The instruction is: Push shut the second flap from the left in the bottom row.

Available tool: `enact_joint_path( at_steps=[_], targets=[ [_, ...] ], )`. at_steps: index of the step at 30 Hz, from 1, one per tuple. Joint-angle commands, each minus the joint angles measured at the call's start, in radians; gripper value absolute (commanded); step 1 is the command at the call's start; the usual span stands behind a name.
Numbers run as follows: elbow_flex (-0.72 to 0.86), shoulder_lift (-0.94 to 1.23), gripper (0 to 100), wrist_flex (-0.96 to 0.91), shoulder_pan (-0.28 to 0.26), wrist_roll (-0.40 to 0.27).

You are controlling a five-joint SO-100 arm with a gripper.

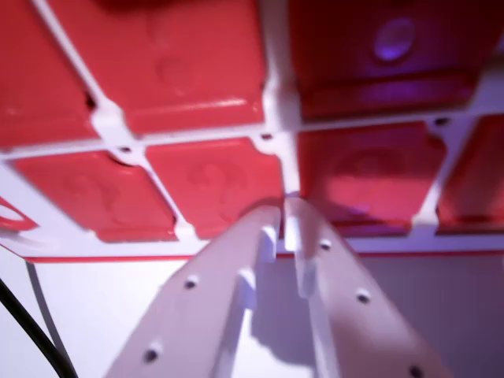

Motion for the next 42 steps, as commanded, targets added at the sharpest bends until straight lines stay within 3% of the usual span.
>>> enact_joint_path(
  at_steps=[1, 12, 20, 27, 29, 37, 42],
  targets=[
    [-0.072, 0.224, 0, 0.063, -0.012, -0.002],
    [-0.080, 0.528, 0, 0.468, 0.011, -0.067],
    [-0.049, 0.724, 0, 0.729, 0.089, -0.264],
    [-0.117, 0.841, 0, 0.962, 0.153, -0.357],
    [-0.135, 0.862, 0, 1.014, 0.161, -0.354],
    [-0.087, 0.971, 0, 0.976, 0.202, -0.341],
    [-0.103, 1.009, 0, 0.942, 0.229, -0.420]
  ],
)
